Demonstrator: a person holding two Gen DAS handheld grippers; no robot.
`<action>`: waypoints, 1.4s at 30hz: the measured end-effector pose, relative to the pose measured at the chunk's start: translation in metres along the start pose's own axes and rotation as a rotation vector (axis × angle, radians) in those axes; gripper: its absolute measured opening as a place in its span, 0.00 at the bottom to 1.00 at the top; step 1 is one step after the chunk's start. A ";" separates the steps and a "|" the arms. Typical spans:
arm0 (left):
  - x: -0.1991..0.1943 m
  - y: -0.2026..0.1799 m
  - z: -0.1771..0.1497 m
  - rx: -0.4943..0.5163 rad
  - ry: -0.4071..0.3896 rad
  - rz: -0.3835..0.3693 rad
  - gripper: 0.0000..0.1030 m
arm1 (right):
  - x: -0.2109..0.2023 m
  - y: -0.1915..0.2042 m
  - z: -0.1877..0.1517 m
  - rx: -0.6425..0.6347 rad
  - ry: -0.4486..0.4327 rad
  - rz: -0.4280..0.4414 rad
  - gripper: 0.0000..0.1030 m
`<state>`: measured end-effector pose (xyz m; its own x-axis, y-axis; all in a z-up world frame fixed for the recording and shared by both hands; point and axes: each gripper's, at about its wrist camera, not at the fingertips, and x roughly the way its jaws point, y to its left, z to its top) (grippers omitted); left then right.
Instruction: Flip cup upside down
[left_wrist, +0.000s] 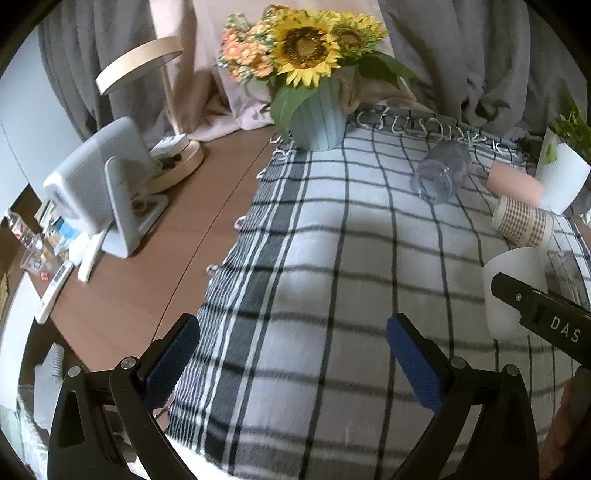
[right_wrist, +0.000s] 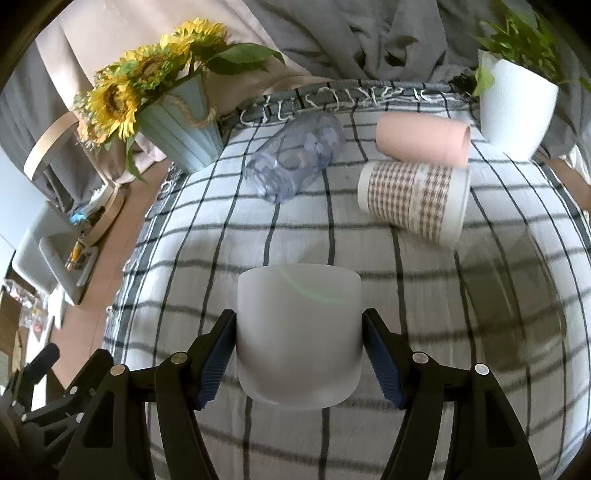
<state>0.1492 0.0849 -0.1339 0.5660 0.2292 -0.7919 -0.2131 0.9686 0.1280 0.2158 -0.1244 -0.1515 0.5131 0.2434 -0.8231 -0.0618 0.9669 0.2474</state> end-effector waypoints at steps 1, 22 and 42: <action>-0.002 0.002 -0.004 -0.002 0.004 0.000 1.00 | -0.001 0.001 -0.004 0.008 0.009 0.002 0.66; -0.019 0.020 -0.028 0.000 0.009 0.027 1.00 | 0.006 0.008 -0.036 0.058 0.097 -0.006 0.66; -0.065 0.016 -0.040 0.029 -0.093 -0.071 1.00 | -0.081 0.014 -0.048 0.036 -0.119 -0.081 0.79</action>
<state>0.0769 0.0819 -0.1042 0.6509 0.1667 -0.7407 -0.1477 0.9848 0.0918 0.1322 -0.1272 -0.1060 0.6135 0.1515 -0.7750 0.0136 0.9793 0.2022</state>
